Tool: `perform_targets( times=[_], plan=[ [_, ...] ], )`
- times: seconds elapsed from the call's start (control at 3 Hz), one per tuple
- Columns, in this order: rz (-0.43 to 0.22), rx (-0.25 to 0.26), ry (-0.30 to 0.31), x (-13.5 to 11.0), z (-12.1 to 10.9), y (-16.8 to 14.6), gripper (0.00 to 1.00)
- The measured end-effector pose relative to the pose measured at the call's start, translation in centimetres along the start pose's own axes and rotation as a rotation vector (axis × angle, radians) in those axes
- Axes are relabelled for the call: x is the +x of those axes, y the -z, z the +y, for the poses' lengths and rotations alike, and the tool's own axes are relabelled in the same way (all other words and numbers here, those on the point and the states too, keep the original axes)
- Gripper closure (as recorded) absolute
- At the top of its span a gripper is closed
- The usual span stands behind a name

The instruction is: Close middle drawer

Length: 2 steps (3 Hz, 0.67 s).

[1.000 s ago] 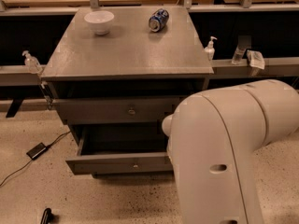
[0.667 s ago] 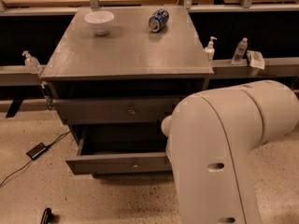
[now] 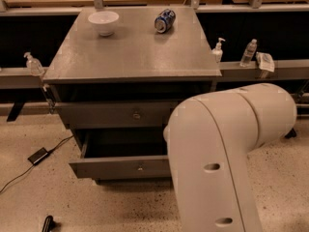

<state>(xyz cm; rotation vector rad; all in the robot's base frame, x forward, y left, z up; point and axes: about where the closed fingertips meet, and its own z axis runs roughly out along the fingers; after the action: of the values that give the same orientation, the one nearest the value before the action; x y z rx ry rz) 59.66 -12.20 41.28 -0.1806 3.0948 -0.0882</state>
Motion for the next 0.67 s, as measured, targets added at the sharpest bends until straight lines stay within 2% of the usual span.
perform_targets(
  times=[0.67],
  plan=[
    [-0.065, -0.004, 0.011, -1.75, 0.28, -0.23, 1.00]
  ],
)
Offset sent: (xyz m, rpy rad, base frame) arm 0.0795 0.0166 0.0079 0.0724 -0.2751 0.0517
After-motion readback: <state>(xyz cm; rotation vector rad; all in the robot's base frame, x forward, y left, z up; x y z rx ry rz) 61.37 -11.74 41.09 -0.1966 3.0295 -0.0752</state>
